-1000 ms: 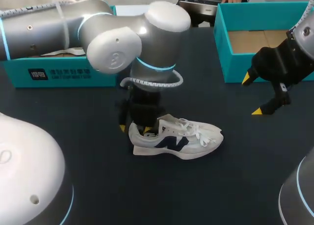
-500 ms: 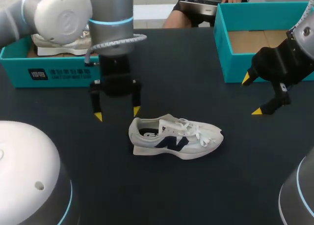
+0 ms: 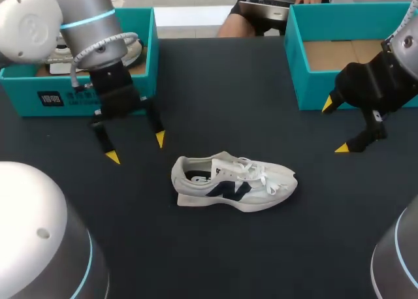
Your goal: Take the shoe out of the shoebox, open the shoe tongue, remove and reinsert the insole, then place the shoe into the shoebox
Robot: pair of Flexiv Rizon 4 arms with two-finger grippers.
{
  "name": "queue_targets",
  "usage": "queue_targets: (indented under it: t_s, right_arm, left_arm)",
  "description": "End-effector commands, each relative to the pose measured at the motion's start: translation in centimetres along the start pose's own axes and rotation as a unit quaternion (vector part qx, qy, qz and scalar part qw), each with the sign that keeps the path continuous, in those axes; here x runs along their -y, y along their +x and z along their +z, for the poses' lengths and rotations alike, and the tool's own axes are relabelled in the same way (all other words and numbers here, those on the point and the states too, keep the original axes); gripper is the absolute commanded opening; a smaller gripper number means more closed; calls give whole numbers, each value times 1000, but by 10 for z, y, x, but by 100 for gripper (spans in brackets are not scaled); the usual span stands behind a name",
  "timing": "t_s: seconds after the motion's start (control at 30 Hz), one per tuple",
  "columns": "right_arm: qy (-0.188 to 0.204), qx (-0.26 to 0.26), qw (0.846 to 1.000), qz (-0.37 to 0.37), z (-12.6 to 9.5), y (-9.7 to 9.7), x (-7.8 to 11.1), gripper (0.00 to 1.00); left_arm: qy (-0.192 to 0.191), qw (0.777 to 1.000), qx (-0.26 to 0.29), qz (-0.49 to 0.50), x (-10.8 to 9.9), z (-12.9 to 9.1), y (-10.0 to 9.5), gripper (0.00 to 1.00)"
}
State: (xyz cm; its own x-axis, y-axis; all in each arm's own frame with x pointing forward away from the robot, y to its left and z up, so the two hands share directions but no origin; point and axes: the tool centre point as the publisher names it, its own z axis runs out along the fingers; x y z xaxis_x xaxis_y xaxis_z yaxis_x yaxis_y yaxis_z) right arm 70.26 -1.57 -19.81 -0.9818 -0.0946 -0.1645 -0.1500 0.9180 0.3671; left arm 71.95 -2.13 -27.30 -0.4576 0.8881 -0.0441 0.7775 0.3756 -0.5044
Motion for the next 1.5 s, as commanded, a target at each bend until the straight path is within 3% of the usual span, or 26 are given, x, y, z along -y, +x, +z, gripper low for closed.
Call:
queue_targets:
  t_s: [0.03,0.17,0.27,0.8,0.87,1.03,1.4,1.5]
  right_arm:
    - [1,0,1000,0,1,-1,0,100]
    - [1,0,1000,0,1,-1,0,100]
    - [1,0,1000,0,1,-1,0,100]
    - [1,0,1000,0,1,-1,0,100]
    - [1,0,1000,0,1,-1,0,100]
    - [1,0,1000,0,1,-1,0,100]
    - [1,0,1000,0,1,-1,0,100]
    - [1,0,1000,0,1,-1,0,100]
  left_arm:
    - [100,978,130,-128,-12,-6,15,100]
    - [142,950,215,-178,-17,-14,34,100]
    - [240,918,263,-176,-18,-12,48,100]
    - [240,918,263,-176,-18,-12,48,100]
    - [271,893,278,-229,-20,-5,49,100]
    - [270,844,340,-316,-30,5,51,100]
    - [248,817,399,-333,-41,42,30,100]
    - [259,802,419,-338,-47,53,24,100]
